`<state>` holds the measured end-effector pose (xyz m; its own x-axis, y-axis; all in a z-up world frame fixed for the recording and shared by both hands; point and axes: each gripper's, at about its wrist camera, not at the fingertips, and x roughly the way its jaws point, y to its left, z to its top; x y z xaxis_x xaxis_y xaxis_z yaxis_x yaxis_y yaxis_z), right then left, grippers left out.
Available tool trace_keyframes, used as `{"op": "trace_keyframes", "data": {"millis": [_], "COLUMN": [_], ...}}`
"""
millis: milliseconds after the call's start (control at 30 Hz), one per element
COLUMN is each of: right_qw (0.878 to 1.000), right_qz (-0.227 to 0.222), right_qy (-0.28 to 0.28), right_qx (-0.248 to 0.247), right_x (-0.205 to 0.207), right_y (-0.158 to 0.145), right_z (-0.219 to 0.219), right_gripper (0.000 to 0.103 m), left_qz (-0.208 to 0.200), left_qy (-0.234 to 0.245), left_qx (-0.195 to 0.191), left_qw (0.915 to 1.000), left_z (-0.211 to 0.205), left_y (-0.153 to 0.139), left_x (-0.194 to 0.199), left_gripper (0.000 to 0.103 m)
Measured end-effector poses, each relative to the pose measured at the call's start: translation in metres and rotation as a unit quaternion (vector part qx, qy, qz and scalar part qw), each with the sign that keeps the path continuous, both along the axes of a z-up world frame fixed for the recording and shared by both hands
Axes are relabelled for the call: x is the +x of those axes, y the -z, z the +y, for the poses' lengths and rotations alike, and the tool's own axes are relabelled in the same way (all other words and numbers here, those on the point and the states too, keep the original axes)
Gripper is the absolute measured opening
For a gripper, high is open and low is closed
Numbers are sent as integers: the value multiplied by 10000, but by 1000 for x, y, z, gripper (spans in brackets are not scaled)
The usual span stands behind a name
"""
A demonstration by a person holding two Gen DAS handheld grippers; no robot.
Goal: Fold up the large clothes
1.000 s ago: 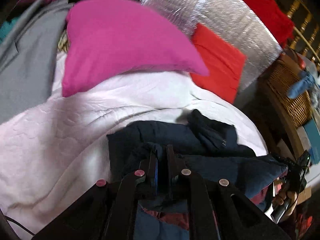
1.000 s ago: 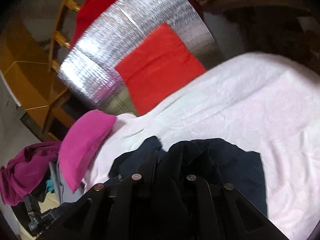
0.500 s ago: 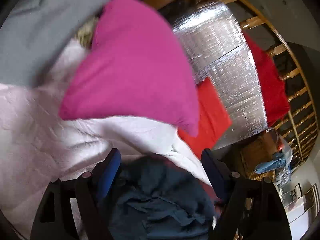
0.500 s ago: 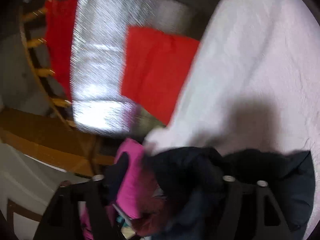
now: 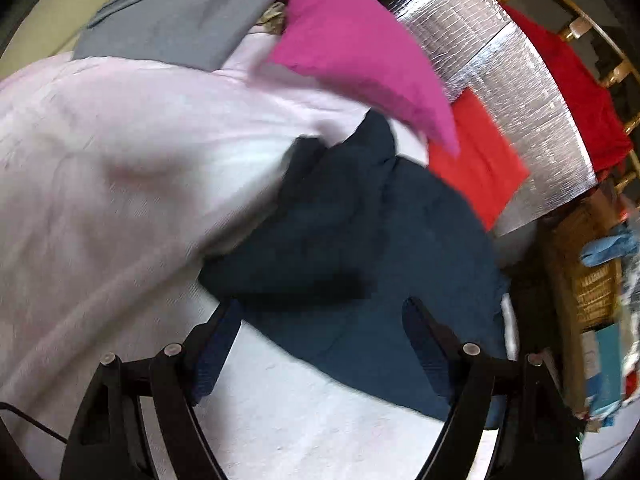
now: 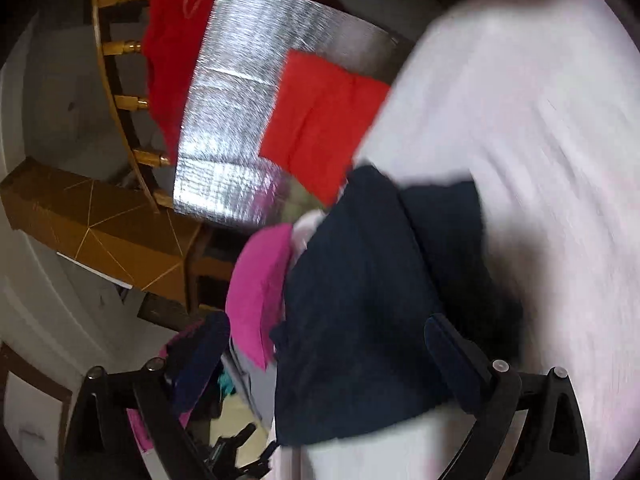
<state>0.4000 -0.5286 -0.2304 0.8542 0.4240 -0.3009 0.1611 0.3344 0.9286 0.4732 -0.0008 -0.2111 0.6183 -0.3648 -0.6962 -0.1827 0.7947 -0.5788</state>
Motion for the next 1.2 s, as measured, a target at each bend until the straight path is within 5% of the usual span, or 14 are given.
{"op": "trace_keyframes", "data": {"millis": [167, 333, 400, 500, 533, 600, 700, 767, 933, 1200], "right_qw": [9985, 9983, 9956, 9906, 9885, 9855, 9830, 9794, 9763, 9847], "right_qz": [533, 422, 753, 922, 1014, 1164, 1083, 1001, 897, 1018], "right_qy": [100, 342, 385, 572, 586, 673, 636, 611, 555, 322], "right_qx": [97, -191, -395, -831, -954, -1038, -1340, -1642, -1891, -1374], "right_x": [-7, 29, 51, 71, 76, 81, 78, 73, 43, -47], "right_y": [48, 49, 51, 52, 53, 56, 41, 26, 2, 21], "right_z": [18, 19, 18, 16, 16, 15, 22, 30, 52, 60], "right_gripper": [99, 95, 94, 85, 75, 64, 41, 35, 31, 31], "left_qz": [508, 226, 146, 102, 52, -85, -215, -391, -480, -143], "left_qy": [-29, -256, -367, -490, -477, -417, -263, -265, -309, -226], "left_qx": [-375, -714, -875, -1173, -1211, -1266, -1216, -1119, -946, -933], "left_qw": [9980, 9969, 9954, 9918, 9915, 9910, 9920, 9926, 9939, 9953], "left_z": [4, 16, 20, 25, 26, 27, 25, 27, 35, 58], "left_y": [34, 39, 41, 49, 50, 50, 44, 32, 13, 18], "left_x": [6, 23, 28, 36, 38, 42, 45, 39, 17, -60], "left_gripper": [83, 84, 85, 84, 84, 58, 34, 26, 23, 23]}}
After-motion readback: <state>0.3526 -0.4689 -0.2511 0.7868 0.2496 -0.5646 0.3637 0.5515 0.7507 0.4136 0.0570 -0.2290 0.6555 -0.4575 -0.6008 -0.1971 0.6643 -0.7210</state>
